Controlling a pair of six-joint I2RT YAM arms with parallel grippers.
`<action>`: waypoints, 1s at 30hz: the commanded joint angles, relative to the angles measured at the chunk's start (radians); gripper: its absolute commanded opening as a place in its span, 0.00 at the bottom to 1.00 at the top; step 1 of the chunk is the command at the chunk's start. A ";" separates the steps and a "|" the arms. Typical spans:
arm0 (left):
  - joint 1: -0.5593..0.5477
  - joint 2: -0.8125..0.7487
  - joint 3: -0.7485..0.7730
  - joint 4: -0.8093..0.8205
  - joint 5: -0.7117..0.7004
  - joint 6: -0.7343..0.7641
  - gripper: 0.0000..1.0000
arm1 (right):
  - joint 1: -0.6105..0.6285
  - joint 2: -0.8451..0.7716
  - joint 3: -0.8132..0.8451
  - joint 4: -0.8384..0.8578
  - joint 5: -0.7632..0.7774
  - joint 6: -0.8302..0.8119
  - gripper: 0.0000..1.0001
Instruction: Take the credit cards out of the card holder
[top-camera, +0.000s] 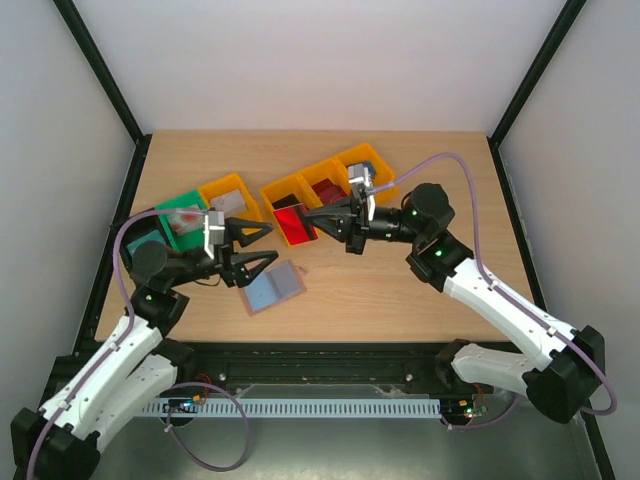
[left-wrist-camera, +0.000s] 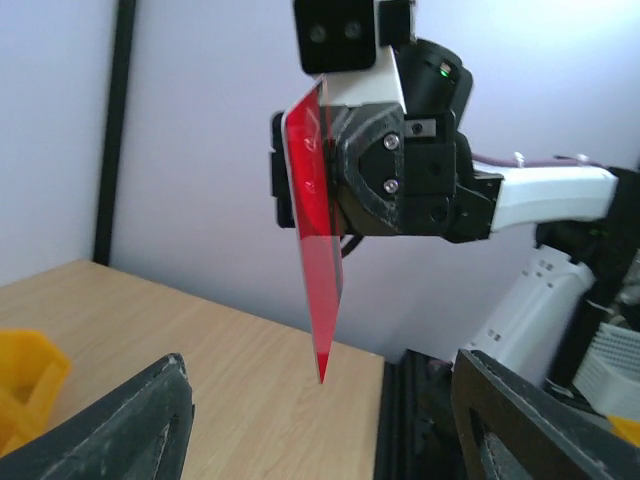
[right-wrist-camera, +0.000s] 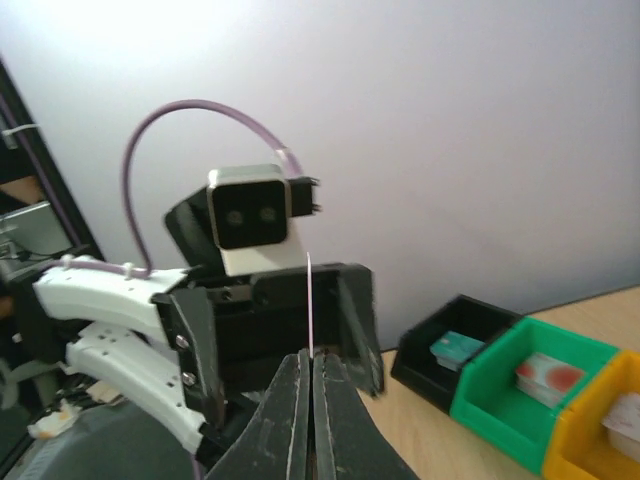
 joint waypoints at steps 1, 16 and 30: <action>-0.058 0.056 0.031 0.072 0.037 0.056 0.70 | 0.051 0.019 -0.001 0.140 -0.039 0.035 0.02; -0.106 0.065 0.048 0.026 -0.063 0.099 0.02 | 0.098 0.061 0.028 0.017 0.079 -0.026 0.02; -0.100 0.015 -0.052 0.041 -0.917 1.887 0.02 | 0.087 0.205 0.129 -0.055 0.339 0.226 0.99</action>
